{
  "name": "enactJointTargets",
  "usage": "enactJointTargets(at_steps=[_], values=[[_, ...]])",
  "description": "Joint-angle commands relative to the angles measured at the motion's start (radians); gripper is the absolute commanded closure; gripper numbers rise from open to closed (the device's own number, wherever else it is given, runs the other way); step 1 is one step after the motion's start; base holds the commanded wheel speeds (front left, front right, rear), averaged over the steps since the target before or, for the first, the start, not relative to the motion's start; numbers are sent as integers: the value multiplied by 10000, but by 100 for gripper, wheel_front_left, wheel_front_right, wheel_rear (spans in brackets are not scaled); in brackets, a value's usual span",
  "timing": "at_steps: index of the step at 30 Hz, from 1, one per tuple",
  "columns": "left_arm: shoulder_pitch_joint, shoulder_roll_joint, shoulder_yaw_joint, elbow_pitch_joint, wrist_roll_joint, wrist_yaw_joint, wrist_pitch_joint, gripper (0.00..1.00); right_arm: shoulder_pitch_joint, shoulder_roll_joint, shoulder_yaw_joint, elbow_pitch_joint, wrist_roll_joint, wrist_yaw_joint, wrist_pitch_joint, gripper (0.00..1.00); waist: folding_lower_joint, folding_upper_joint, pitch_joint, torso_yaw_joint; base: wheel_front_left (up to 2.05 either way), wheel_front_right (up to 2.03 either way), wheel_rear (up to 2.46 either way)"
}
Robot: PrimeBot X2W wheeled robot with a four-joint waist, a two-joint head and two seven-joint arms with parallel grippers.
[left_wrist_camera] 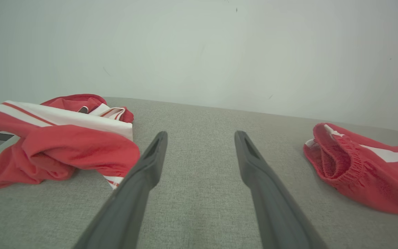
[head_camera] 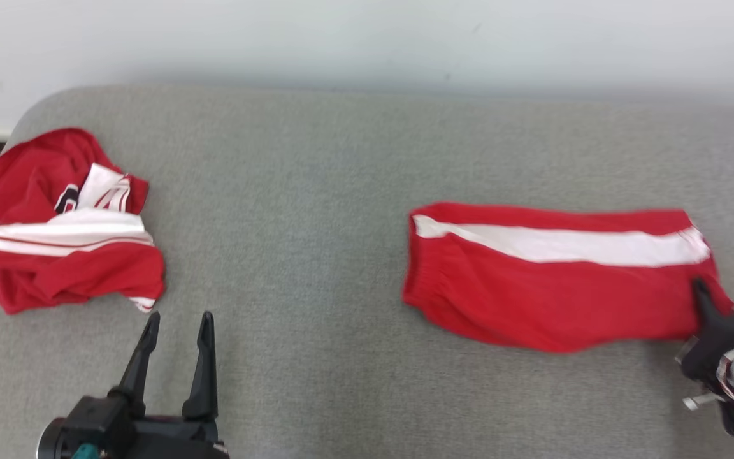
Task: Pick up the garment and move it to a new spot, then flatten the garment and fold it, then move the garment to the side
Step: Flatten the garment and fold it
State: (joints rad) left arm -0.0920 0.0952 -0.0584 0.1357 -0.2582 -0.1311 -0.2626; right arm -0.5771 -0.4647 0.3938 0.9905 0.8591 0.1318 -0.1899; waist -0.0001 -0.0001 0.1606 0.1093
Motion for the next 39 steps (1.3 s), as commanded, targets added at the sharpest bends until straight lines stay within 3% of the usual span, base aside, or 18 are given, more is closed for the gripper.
enactJointTargets(at_steps=[1,8,16,28,39], values=[[266,47,59,-24,71,12,-33,0,378,-283,-63,-115,146,-18,-57,100,1,1,-520,-457,0,0,0],[586,88,153,-112,117,12,-33,0,1105,-880,-301,-309,441,-18,-74,100,1,1,-710,-601,0,0,0],[642,120,191,-156,71,11,-33,0,876,-448,-224,-974,268,-18,-161,100,1,1,-735,-700,0,0,0],[626,100,207,-198,68,11,-33,0,1251,548,157,-3579,-636,-18,-258,100,1,1,-817,-556,0,0,0],[290,-21,50,-177,-13,11,-33,0,2001,2169,-202,-5132,-1886,-18,294,100,1,1,-531,-57,0,0,0]])
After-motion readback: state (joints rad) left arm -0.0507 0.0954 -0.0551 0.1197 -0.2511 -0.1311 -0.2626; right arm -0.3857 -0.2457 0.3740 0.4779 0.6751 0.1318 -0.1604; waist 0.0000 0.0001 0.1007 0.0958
